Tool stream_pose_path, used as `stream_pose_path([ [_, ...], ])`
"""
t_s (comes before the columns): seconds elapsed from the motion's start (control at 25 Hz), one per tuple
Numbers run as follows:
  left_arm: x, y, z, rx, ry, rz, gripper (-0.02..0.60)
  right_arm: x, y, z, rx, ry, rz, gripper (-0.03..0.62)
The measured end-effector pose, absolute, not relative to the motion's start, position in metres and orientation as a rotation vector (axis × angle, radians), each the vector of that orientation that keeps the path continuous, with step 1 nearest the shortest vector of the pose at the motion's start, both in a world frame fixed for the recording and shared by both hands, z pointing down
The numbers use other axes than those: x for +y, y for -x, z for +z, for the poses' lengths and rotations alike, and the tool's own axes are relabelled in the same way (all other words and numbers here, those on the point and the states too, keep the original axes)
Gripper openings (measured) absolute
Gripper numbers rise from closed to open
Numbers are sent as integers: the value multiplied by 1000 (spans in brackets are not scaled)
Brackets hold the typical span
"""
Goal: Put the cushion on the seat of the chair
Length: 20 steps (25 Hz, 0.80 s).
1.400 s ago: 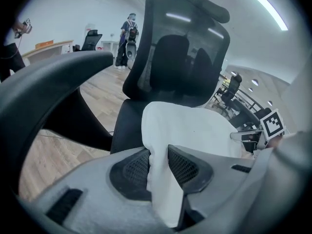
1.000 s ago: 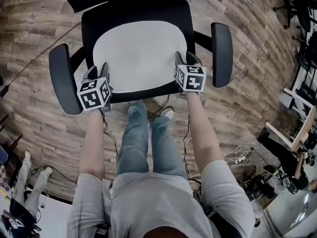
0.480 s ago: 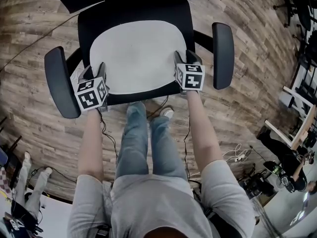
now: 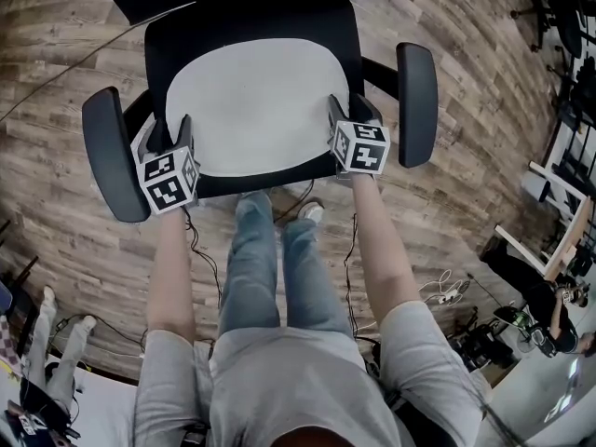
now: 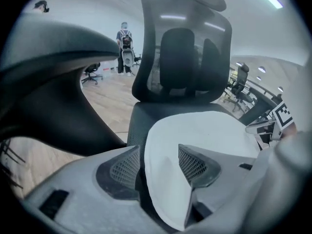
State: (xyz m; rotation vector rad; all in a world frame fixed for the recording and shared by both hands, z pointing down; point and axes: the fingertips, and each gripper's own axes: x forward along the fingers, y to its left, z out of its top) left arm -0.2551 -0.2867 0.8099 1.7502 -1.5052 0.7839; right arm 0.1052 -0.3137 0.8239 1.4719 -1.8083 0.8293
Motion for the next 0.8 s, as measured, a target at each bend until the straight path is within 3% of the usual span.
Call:
stream_pose_path([
  [0.16, -293, 255, 793, -1563, -1777, 740, 219, -318, -108, 804, -1835, -1543, 786, 183],
  [0.24, -293, 253, 782, -1599, -1794, 735, 205, -318, -107, 793, -1854, -1563, 756, 149],
  [0.32, -292, 251, 772, -1640, -1804, 738, 110, -317, -104, 783, -1883, -1560, 743, 60],
  [0.4, -289, 248, 763, -1657, -1810, 725, 33, -313, -98, 777, -1913, -1526, 735, 27],
  [0.8, -270, 221, 702, -1657, -1975, 593, 11, -291, -71, 728, -2056, -1463, 639, 18],
])
